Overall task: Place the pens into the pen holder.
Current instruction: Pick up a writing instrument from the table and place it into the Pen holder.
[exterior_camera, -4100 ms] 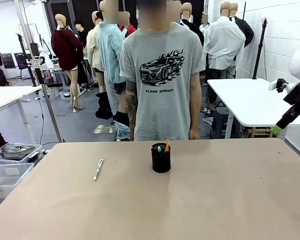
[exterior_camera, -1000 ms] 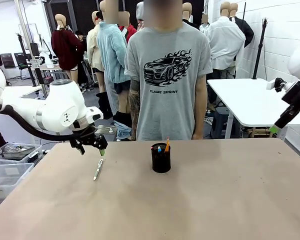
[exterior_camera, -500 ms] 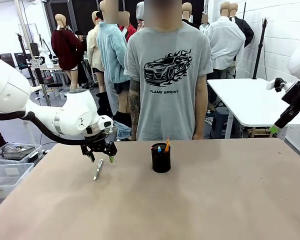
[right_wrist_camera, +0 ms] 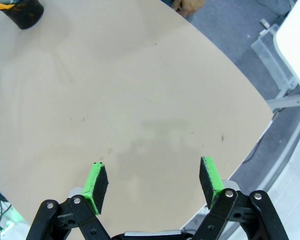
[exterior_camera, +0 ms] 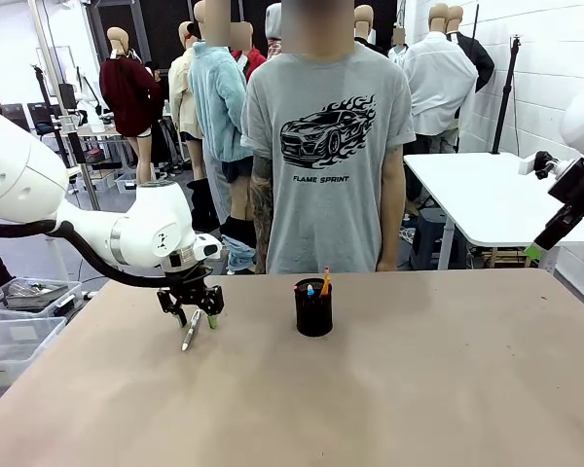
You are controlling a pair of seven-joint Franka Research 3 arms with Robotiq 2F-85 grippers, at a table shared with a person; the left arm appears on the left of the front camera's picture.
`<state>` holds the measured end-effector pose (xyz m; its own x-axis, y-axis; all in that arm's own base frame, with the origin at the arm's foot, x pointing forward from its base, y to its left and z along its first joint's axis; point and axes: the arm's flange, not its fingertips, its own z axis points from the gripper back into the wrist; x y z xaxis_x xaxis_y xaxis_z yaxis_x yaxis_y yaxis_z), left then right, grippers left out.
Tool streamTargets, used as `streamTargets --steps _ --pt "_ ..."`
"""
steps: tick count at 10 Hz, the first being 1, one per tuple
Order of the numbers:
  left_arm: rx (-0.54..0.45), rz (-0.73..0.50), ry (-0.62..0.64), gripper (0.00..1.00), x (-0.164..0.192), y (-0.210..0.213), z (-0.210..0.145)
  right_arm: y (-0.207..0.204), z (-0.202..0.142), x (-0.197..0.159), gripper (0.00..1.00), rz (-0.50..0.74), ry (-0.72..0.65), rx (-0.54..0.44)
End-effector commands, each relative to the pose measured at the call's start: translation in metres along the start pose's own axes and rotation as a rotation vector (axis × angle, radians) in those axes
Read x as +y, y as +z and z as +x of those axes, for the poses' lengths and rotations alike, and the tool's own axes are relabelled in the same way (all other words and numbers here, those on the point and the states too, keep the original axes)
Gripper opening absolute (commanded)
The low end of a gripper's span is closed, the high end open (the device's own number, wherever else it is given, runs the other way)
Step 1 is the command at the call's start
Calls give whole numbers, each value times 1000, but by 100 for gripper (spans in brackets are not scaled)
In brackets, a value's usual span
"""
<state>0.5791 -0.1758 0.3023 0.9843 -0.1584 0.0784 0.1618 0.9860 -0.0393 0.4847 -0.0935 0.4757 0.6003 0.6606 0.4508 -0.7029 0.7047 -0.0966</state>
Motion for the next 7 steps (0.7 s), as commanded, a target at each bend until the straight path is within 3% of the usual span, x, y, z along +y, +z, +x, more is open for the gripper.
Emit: streamTargets --steps 1,2,3,7 --pt "38 36 5 34 -5 -4 1 -2 -2 -1 92 1 16 -17" --pt "36 46 5 14 -6 -1 0 -2 -2 -1 92 1 16 -17" --pt "38 52 -1 0 -6 0 0 -2 -2 -1 92 1 16 -17" --pt "84 90 -36 0 -14 -7 -1 -2 -2 -1 92 1 16 -17"
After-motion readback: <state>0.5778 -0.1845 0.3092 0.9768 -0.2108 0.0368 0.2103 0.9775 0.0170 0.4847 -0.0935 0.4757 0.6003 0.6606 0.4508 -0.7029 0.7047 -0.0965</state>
